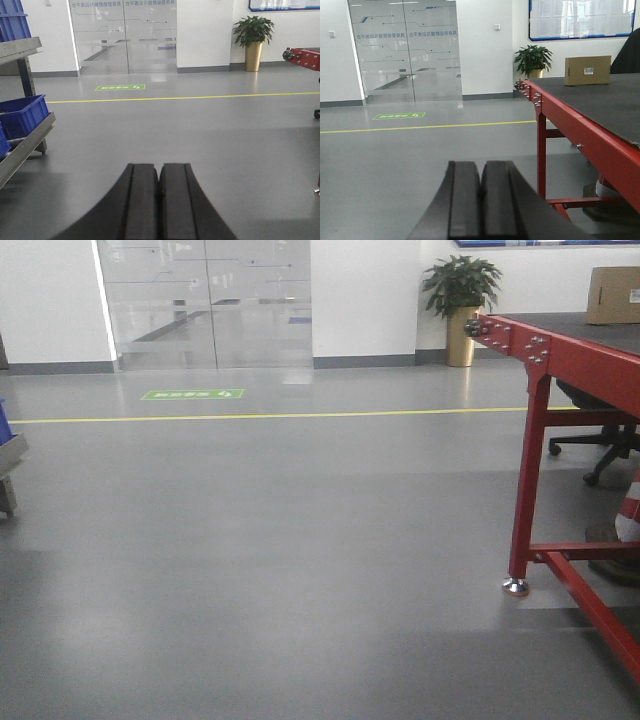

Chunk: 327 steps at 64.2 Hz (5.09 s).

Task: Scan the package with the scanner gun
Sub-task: 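Drive the base forward and turn toward the red conveyor table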

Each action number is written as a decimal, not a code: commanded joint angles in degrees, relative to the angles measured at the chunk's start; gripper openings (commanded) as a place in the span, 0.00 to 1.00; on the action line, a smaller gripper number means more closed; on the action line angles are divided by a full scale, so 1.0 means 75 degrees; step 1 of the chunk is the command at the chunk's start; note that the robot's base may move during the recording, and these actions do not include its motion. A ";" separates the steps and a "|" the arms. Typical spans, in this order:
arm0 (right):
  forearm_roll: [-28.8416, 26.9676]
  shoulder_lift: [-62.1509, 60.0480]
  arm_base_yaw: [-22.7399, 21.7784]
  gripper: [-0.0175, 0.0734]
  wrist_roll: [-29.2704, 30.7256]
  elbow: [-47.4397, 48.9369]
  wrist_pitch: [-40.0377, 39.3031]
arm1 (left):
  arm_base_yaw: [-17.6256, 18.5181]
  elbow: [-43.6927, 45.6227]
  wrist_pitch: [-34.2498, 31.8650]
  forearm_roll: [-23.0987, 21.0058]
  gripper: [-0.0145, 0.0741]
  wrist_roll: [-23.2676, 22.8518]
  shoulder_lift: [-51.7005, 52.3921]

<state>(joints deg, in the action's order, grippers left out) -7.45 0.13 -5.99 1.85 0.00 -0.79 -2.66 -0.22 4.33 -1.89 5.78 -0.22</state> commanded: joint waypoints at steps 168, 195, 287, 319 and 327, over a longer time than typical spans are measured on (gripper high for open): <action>-0.0002 -0.0017 0.0089 0.02 0.0011 0.0000 -0.0135 | 0.0004 0.0029 -0.0108 0.0019 0.04 -0.0059 0.0029; -0.0002 -0.0017 0.0089 0.02 0.0011 0.0000 -0.0135 | 0.0004 0.0029 -0.0108 0.0019 0.04 -0.0059 0.0029; -0.0002 -0.0017 0.0022 0.02 0.0011 0.0000 -0.0135 | 0.0004 0.0029 -0.0108 0.0019 0.04 -0.0059 0.0029; -0.0002 -0.0017 -0.0175 0.02 0.0011 0.0000 -0.0135 | 0.0004 0.0029 -0.0108 0.0019 0.04 -0.0059 0.0029; -0.0002 -0.0017 -0.0175 0.02 0.0011 0.0000 -0.0135 | 0.0004 0.0029 -0.0108 0.0019 0.04 -0.0059 0.0029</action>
<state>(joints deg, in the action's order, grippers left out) -7.45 0.13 -7.16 1.85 0.00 -0.79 -2.66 -0.22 4.33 -1.89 5.78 -0.22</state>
